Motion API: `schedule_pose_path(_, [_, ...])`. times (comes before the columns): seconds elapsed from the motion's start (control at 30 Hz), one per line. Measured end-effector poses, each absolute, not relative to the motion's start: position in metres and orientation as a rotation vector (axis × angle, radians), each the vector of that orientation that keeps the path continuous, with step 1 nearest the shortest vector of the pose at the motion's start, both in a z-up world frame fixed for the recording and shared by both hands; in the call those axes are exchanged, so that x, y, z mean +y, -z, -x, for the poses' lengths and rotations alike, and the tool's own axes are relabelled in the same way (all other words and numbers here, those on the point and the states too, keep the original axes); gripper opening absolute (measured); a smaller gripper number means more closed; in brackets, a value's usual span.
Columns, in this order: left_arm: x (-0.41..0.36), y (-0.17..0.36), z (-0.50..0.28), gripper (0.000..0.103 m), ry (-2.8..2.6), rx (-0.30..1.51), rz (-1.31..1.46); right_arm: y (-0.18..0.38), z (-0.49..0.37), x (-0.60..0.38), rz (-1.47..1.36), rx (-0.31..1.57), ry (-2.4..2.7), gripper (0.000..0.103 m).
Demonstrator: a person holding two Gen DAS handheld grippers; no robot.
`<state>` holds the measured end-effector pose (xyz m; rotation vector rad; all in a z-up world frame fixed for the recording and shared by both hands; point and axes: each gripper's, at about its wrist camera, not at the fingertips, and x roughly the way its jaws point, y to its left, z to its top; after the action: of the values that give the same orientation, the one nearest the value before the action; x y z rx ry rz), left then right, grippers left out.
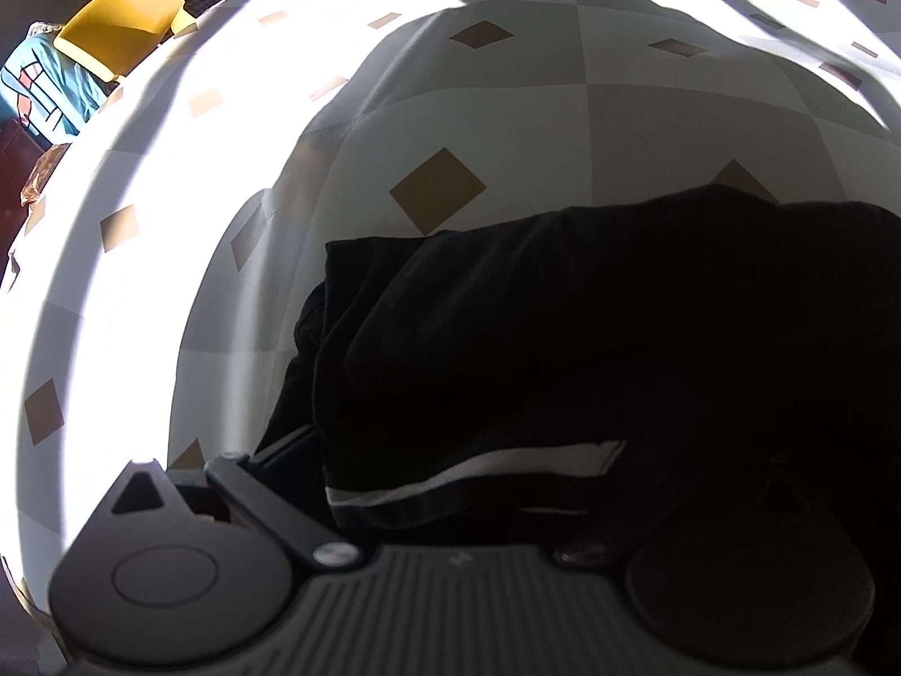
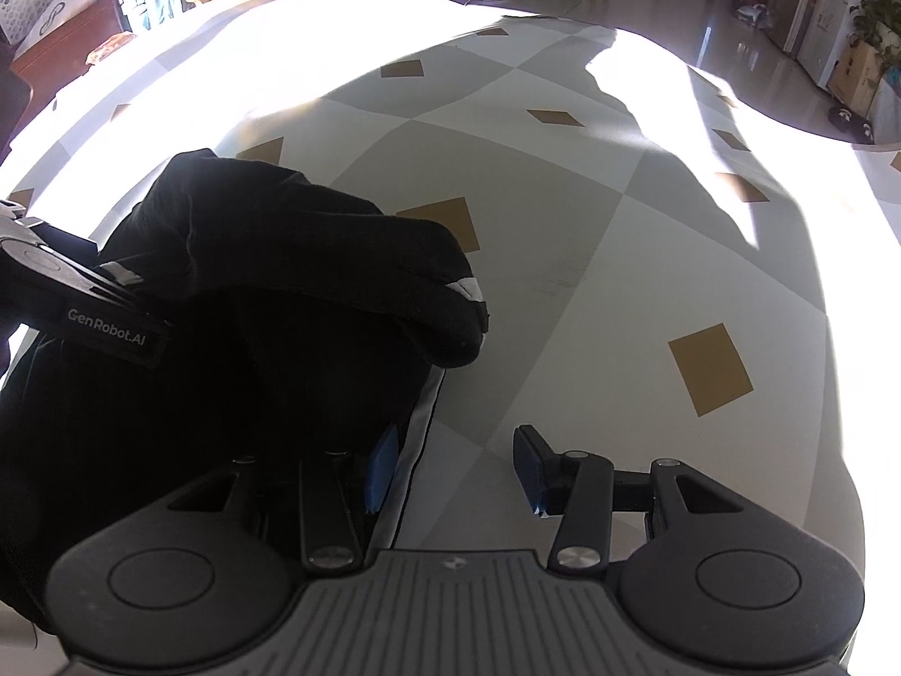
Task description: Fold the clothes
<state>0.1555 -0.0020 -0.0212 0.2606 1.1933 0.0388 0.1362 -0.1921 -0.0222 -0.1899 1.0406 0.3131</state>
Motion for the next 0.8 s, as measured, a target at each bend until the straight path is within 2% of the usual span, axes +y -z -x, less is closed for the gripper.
schedule_pose_path(0.2, [-0.001,0.022,-0.157,0.103,-0.042,1.191,-0.259,0.026,-0.135,-0.192,0.191,1.025,-0.318,0.044])
schedule_pose_path(0.27, [0.0,0.022,-0.158,0.103,-0.042,1.193,-0.254,0.027,-0.134,-0.192,0.165,1.028,-0.332,0.033])
schedule_pose_path(0.4, [0.004,0.021,-0.159,0.103,-0.041,1.197,-0.243,0.026,-0.133,-0.19,0.134,1.038,-0.351,0.005])
schedule_pose_path(0.57, [0.012,0.019,-0.162,0.103,-0.049,1.206,-0.218,0.017,-0.136,-0.192,0.115,1.028,-0.319,0.002])
schedule_pose_path(0.8, [0.027,0.005,-0.169,0.103,-0.108,1.163,-0.171,-0.013,-0.144,-0.212,0.043,0.915,-0.235,0.001])
